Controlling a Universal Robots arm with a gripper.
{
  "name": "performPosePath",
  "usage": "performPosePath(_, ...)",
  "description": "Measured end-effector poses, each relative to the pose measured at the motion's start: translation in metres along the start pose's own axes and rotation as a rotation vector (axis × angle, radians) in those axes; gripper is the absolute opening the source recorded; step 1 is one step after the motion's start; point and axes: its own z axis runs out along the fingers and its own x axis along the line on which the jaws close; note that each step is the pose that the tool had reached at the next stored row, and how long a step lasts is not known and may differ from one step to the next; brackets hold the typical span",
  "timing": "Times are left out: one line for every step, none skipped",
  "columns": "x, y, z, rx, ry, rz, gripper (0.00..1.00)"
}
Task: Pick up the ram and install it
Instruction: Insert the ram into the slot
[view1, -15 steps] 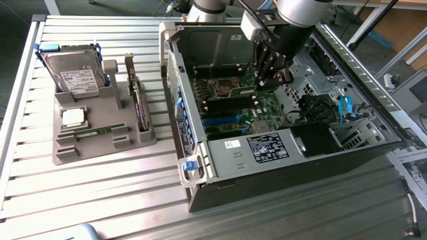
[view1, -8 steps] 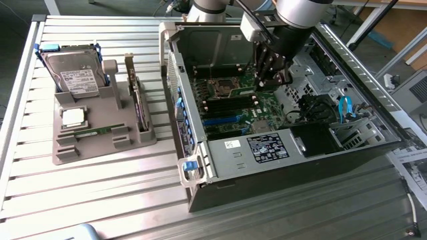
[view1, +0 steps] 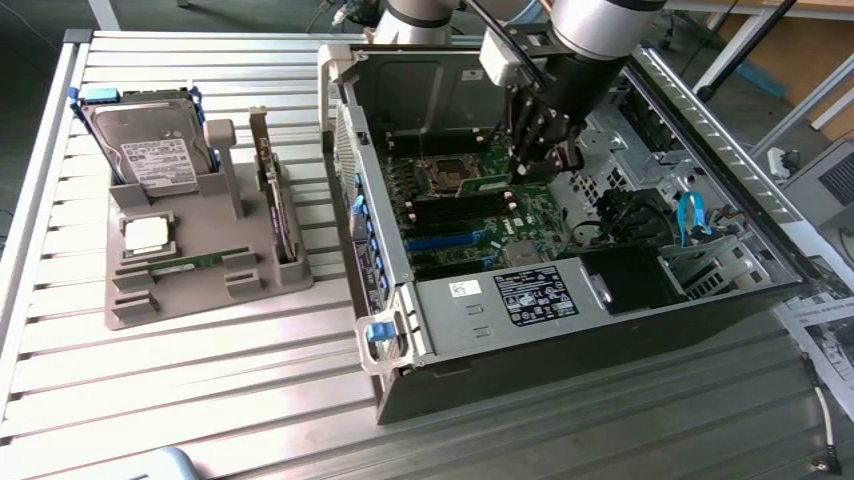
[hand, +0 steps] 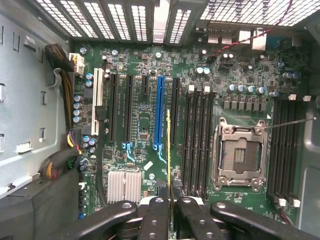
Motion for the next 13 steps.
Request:
performPosePath(0.0,0.0,0.0003,0.0,0.0,0.0,0.13)
performPosePath(0.0,0.0,0.0005,0.0,0.0,0.0,0.13)
performPosePath(0.0,0.0,0.0009,0.0,0.0,0.0,0.13)
performPosePath(0.0,0.0,0.0012,0.0,0.0,0.0,0.13)
performPosePath(0.0001,0.0,0.0014,0.0,0.0,0.0,0.13)
performPosePath(0.0001,0.0,0.0019,0.0,0.0,0.0,0.13)
performPosePath(0.0001,0.0,0.0022,0.0,0.0,0.0,0.13)
performPosePath(0.0001,0.0,0.0025,0.0,0.0,0.0,0.13)
performPosePath(0.0001,0.0,0.0027,0.0,0.0,0.0,0.13)
performPosePath(0.0001,0.0,0.003,0.0,0.0,0.0,0.13)
performPosePath(0.0001,0.0,0.0033,0.0,0.0,0.0,0.13)
performPosePath(0.0001,0.0,0.0035,0.0,0.0,0.0,0.13)
performPosePath(0.0001,0.0,0.0038,0.0,0.0,0.0,0.13)
